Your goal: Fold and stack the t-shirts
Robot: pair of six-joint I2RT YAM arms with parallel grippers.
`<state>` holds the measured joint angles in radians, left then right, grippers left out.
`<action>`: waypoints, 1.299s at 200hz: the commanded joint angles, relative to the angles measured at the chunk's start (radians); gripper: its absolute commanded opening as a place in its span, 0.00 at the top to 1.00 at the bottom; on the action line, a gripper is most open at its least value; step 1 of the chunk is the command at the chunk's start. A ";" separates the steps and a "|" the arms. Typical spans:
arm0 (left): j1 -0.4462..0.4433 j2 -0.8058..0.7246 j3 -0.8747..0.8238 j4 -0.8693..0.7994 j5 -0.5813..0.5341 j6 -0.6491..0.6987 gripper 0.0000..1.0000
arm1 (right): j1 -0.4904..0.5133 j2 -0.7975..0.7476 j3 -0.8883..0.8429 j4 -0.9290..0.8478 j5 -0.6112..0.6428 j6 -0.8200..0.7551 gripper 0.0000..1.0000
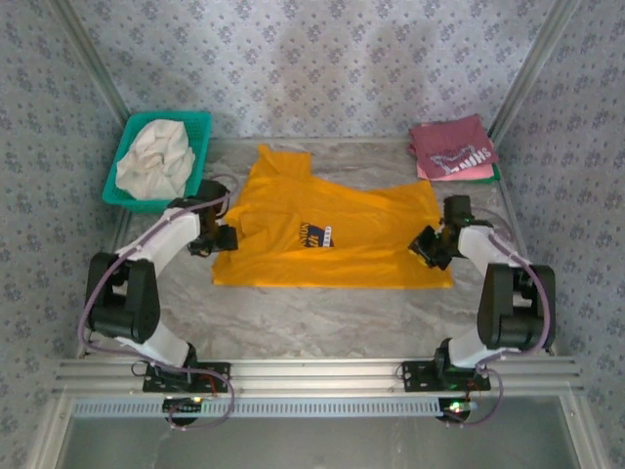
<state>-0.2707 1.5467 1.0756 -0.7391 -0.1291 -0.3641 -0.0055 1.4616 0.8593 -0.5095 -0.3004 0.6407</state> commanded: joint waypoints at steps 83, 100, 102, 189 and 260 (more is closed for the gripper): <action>-0.054 0.108 -0.126 0.296 0.224 -0.086 0.90 | 0.174 0.249 0.096 0.077 -0.058 -0.019 1.00; -0.038 0.121 -0.177 0.322 0.245 -0.113 0.90 | 0.173 0.275 0.071 0.081 -0.050 0.018 1.00; -0.038 0.122 -0.184 0.325 0.248 -0.115 0.91 | 0.173 0.276 0.066 0.083 -0.051 0.023 1.00; -0.144 -0.039 -0.407 0.225 0.200 -0.316 0.99 | 0.226 0.092 -0.243 0.110 -0.006 0.212 1.00; -0.179 -0.375 -0.506 0.030 0.086 -0.428 0.85 | 0.202 -0.126 -0.314 -0.011 0.085 0.242 1.00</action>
<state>-0.4538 1.2255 0.5568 -0.5709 0.0395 -0.7753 0.2077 1.3373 0.5629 -0.3828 -0.3103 0.8623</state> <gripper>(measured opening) 0.130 0.068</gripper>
